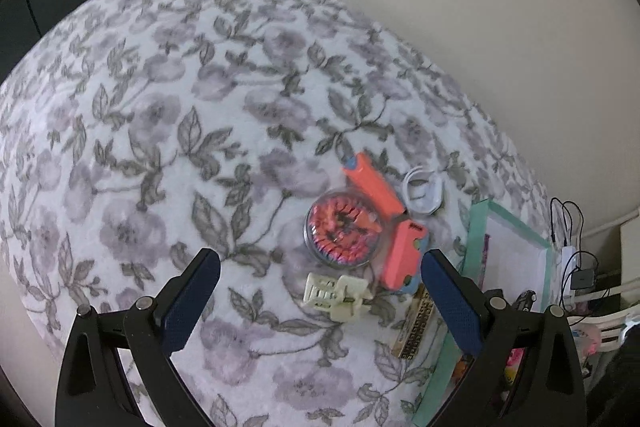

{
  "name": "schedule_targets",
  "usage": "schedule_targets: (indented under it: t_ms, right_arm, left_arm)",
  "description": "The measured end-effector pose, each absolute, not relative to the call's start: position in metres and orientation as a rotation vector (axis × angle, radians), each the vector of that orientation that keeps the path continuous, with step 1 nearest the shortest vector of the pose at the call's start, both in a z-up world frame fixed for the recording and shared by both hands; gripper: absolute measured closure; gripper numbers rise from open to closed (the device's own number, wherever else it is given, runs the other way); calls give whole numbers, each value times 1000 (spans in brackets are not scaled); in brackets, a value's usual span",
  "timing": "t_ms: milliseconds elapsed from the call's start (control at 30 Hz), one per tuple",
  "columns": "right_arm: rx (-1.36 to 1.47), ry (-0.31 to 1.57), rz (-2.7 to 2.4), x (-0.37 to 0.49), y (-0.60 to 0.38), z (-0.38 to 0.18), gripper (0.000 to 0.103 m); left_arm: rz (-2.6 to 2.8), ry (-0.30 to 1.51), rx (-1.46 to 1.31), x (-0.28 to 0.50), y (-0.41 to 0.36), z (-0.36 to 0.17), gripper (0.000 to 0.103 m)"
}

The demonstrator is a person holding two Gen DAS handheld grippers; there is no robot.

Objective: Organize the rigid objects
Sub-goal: 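Move both tools back from the tray toward the white clip and gold bar, then grasp the white plastic clip with the left tool while the right tool grasps the gold patterned bar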

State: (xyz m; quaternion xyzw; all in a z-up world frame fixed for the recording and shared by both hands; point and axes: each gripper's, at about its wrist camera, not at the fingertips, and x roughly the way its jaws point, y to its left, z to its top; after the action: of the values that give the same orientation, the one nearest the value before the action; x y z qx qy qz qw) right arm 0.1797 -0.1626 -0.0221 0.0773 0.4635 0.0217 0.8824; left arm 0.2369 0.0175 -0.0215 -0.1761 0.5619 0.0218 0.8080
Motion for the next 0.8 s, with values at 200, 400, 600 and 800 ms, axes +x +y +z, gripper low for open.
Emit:
schedule_targets:
  t_ms: [200,400,600,800]
  right_arm:
    - [132,1037,67,184,-147,-46,13]
    - [166,1090,61,189,-152,-62,35]
    - [155,1123,61,191,-149,-74,51]
    - [138,1161,43,194,-147,-88,53]
  left_arm:
    - [37,1302,-396,240,15,-48,3]
    - [15,1326,-349,240,0,-57,3]
    - [-8,1367,-312,241,-14,-74,7]
    - [-11,1414,-288,242,-21,-92,20]
